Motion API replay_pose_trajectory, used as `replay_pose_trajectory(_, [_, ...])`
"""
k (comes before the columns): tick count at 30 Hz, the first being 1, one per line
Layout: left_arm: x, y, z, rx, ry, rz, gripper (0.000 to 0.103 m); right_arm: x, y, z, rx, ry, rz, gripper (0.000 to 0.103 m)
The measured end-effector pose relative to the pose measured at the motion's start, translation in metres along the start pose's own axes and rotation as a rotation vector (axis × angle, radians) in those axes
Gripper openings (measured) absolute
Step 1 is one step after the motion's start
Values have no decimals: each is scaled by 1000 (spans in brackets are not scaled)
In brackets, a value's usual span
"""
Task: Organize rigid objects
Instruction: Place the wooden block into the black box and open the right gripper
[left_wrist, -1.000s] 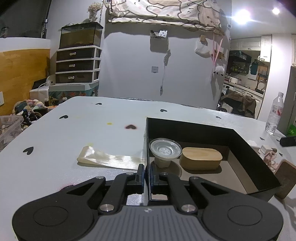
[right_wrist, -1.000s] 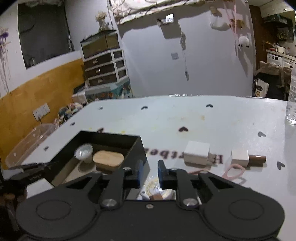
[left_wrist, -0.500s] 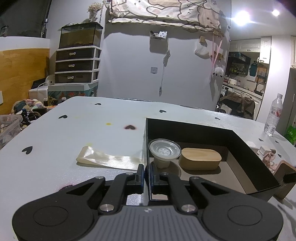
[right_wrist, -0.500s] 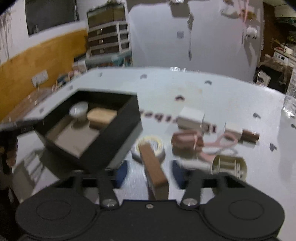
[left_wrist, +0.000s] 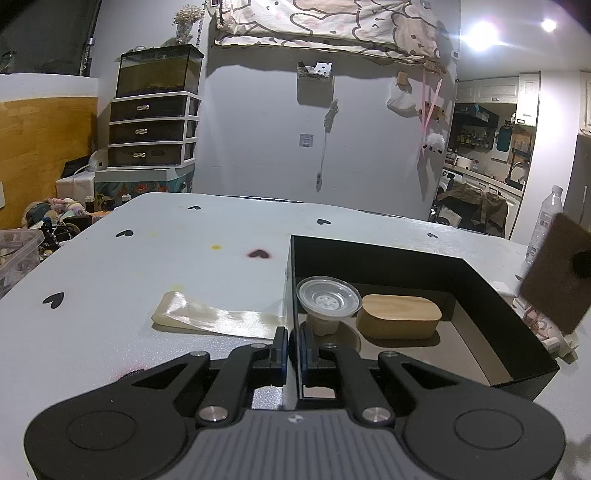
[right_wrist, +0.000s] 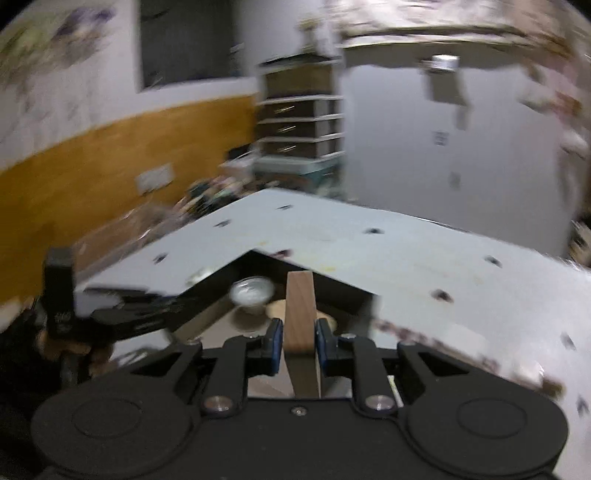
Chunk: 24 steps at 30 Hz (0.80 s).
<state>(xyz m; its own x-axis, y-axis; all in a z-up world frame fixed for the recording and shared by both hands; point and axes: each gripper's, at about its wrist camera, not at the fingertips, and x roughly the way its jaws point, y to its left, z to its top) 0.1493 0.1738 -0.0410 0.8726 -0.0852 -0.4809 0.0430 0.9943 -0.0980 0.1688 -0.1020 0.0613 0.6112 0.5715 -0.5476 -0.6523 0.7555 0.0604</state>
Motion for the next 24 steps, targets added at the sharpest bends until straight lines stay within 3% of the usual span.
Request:
replay_pose_trajectory(4, [0, -1, 1, 9, 2, -3, 7, 38, 25, 12, -208, 100, 36, 19])
replay_pose_trajectory(8, [0, -1, 1, 10, 4, -9, 7, 69, 42, 12, -428, 183, 4, 19])
replay_pose_trajectory(12, [1, 1, 2, 11, 5, -14, 8, 91, 45, 6, -570, 266, -15, 19])
replay_pose_trajectory(15, [1, 2, 2, 10, 5, -18, 8, 97, 43, 6, -593, 323, -10, 23])
replay_pose_trajectory(17, [1, 3, 1, 10, 5, -21, 8, 90, 42, 8, -575, 329, 21, 35])
replay_pose_trajectory(24, [1, 3, 0, 5, 5, -21, 8, 61, 40, 15, -483, 307, 101, 36])
